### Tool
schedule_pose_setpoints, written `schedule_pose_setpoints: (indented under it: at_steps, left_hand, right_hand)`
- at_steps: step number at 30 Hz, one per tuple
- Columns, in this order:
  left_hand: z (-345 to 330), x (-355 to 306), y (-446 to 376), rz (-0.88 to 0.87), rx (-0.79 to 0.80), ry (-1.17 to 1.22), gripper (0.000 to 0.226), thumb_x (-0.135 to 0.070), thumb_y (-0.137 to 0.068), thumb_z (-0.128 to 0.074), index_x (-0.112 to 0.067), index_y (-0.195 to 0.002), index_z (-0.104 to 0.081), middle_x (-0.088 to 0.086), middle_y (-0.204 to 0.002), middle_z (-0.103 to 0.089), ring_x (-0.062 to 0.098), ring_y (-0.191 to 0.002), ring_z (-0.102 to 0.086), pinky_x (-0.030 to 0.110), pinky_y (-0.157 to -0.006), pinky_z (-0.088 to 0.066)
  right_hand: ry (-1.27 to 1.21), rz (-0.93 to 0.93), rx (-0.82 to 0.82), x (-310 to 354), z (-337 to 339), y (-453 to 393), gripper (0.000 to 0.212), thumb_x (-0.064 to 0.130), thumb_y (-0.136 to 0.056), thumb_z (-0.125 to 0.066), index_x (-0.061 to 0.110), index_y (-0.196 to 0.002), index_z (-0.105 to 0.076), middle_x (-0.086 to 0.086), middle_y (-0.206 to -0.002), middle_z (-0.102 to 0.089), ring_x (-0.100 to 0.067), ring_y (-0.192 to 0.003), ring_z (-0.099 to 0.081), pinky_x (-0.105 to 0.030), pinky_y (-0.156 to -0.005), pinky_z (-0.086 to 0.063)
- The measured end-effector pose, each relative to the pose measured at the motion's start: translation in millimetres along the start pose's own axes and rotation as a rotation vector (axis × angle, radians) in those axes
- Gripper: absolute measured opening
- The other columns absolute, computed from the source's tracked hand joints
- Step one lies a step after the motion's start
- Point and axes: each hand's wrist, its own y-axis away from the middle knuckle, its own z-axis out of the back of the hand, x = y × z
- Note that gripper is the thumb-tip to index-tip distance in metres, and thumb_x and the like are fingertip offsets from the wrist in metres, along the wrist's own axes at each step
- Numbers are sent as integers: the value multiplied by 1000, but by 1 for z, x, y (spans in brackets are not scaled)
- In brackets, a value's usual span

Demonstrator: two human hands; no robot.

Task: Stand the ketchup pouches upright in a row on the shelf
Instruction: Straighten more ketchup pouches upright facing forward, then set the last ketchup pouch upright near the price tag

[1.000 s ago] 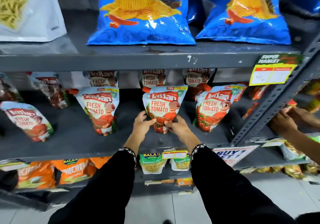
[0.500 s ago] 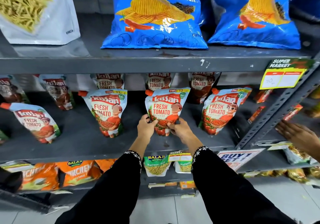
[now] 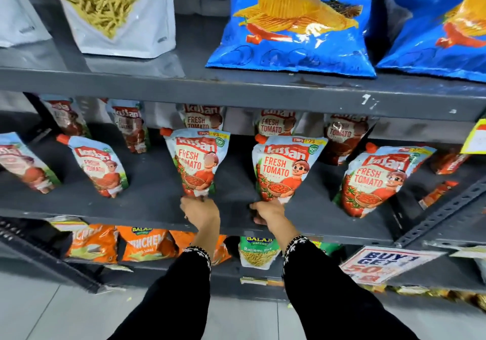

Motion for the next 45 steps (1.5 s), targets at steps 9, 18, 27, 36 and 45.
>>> schedule_pose_setpoints:
  at_steps: [9,18,27,36,45]
  left_hand:
    - [30,-13,-86,-80,455,-30,78,5,-75,-64,-11,-144,-31,11,-147,-42,27,-133,-42,28,-94,-38]
    - [52,-22,-133,-152,739,-53,80,11,-75,-64,-6,-144,-26,17,-144,-43,24,-123,-47,33,-100,-41]
    - [56,-27,-142,-167,855,-65,55,11,-83,-54,-7,-133,-42,16,-134,-55,22,-115,-53,33,-91,-46]
    - [64,-24,-136,-183,786,-103,49,5,-87,-53,-7,-133,-41,15,-134,-53,22,-116,-53,34,-95,-46]
    - [68,-22,-128,-159,782,-110,52,3,-88,-52,-11,-136,-40,12,-136,-53,24,-122,-50,32,-92,-44]
  right_hand:
    - [-78,89,101,29,-67,17,21,-4,-80,-68,2,-98,-60,-11,-86,-65,-22,-75,-65,-29,-62,-61]
    - [-103,229,13,58,-126,48,39,-13,-71,-52,-6,-109,-61,-18,-82,-68,-26,-70,-60,-30,-60,-49]
    - [-110,233,-11,62,-135,56,51,-19,-73,-50,-1,-120,-57,-24,-112,-70,-38,-97,-68,-33,-65,-59]
    - [-20,207,7,63,-131,56,48,-15,-74,-50,2,-118,-57,-20,-122,-65,-34,-116,-59,-46,-100,-51]
    - [-96,191,-3,53,-130,53,46,-13,-74,-56,6,-115,-58,-18,-123,-65,-33,-116,-60,-47,-100,-51]
